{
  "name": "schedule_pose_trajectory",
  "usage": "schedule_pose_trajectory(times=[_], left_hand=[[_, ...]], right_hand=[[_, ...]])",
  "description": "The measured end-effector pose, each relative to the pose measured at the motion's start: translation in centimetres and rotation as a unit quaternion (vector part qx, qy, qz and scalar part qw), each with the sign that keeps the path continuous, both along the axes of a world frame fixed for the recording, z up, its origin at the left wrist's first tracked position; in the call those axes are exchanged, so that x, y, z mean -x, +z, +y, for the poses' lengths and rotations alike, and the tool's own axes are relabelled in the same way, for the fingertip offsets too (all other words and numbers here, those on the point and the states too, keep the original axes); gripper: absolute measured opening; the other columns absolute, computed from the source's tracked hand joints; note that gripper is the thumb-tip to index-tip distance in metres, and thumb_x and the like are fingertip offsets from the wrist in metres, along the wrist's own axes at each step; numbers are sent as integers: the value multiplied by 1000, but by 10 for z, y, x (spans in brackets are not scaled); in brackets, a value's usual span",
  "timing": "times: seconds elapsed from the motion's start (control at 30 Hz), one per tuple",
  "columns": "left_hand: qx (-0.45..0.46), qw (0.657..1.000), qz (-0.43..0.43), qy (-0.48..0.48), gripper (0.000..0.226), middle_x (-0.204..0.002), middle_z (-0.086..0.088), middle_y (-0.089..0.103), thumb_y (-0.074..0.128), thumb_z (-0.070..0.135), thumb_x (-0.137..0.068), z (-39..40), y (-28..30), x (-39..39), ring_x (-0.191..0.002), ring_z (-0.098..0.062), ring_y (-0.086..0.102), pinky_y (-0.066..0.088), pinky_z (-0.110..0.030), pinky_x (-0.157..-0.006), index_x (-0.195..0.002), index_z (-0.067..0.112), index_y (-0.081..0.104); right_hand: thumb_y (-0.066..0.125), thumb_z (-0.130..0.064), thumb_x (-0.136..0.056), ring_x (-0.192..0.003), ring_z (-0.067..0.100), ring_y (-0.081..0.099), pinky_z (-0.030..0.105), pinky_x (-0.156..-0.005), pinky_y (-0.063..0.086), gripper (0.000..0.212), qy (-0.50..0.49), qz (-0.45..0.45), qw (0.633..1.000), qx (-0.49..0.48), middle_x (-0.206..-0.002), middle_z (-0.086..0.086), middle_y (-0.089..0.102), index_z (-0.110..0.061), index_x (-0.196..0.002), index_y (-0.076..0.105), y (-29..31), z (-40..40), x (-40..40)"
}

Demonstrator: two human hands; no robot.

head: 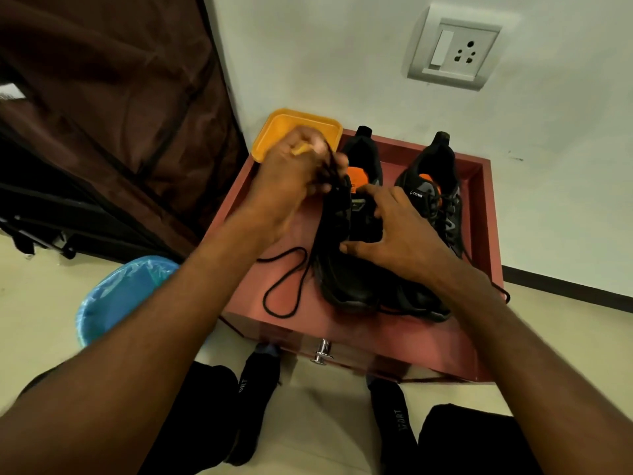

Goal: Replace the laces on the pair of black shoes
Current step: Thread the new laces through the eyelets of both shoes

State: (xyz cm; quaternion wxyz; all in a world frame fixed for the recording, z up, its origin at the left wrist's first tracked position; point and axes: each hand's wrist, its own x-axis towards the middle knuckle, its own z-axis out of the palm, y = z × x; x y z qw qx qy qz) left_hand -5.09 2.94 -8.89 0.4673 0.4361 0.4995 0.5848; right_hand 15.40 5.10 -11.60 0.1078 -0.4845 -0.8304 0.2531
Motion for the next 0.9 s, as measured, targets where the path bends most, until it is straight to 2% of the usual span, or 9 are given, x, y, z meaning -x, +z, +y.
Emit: schedule_pose_trajectory(times=[0.07, 0.23, 0.33, 0.4, 0.47, 0.53, 0.6, 0.7, 0.9], left_hand=[[8, 995, -97, 29, 16, -77, -5, 66, 44, 18, -111, 1, 12, 6, -63, -18, 62, 45, -28, -57, -95, 19, 48], [65, 935, 348, -23, 21, -82, 5, 69, 79, 36, -89, 1, -21, 9, -71, -6, 63, 50, -26, -64, -94, 18, 69], [82, 902, 415, -88, 10, -83, 6, 72, 81, 26, -86, -4, -36, -3, -79, -11, 69, 60, -42, -75, -83, 24, 71], [60, 929, 360, -59, 10, -87, 2, 73, 74, 16, -92, -1, -32, -4, -83, -13, 69, 59, -45, -78, -85, 20, 68], [32, 990, 137, -24, 15, -95, -7, 73, 61, 11, -101, 0, -14, -3, -88, -17, 69, 55, -34, -71, -88, 19, 61], [7, 996, -90, 0, 19, -101, -14, 74, 50, 14, -108, 2, 3, 3, -95, -27, 69, 51, -27, -68, -90, 19, 52], [24, 991, -116, 53, 19, -92, -11, 74, 47, 18, -110, 4, 7, 9, -86, -29, 70, 50, -27, -60, -91, 17, 50], [129, 988, 22, 82, 14, -74, -3, 66, 57, 23, -106, 4, -6, 14, -61, -17, 62, 42, -27, -51, -95, 14, 54], [107, 920, 372, -63, 15, -89, 6, 71, 84, 26, -82, -3, -37, -1, -86, -10, 68, 58, -36, -78, -87, 24, 70]], right_hand=[[80, -63, -75, -121, 19, 55, 50, -94, 55, 96, -1, 3, 1000, 1, -139, -6, 40, -39, -153, 29, 0, 0, -1], [80, -62, -75, -122, 18, 52, 50, -93, 55, 97, 3, 4, 1000, 3, -136, -6, 40, -38, -154, 29, -2, 0, 0], [81, -61, -75, -121, 18, 53, 49, -92, 56, 97, 3, 4, 1000, 1, -135, -5, 40, -37, -154, 29, -2, 1, 0], [81, -60, -75, -119, 17, 53, 48, -92, 56, 97, 1, 8, 1000, 0, -134, -5, 41, -36, -154, 30, -1, 0, -1], [82, -60, -75, -118, 16, 53, 47, -92, 56, 96, 1, 11, 1000, 0, -132, -6, 41, -37, -153, 31, -1, 0, -1], [82, -60, -75, -115, 16, 53, 46, -90, 56, 97, 0, 11, 1000, 2, -129, -8, 40, -37, -154, 31, 0, 0, -2], [83, -59, -76, -109, 14, 53, 44, -88, 56, 96, -1, 8, 1000, 1, -123, -12, 37, -37, -154, 31, 1, 0, -2], [83, -59, -76, -102, 12, 52, 44, -86, 57, 96, 1, 8, 1000, 2, -121, -13, 35, -38, -153, 32, 1, 0, -1], [83, -57, -77, -100, 9, 49, 41, -83, 57, 95, 2, 9, 1000, -3, -124, -11, 38, -36, -154, 32, 2, -1, 0]])
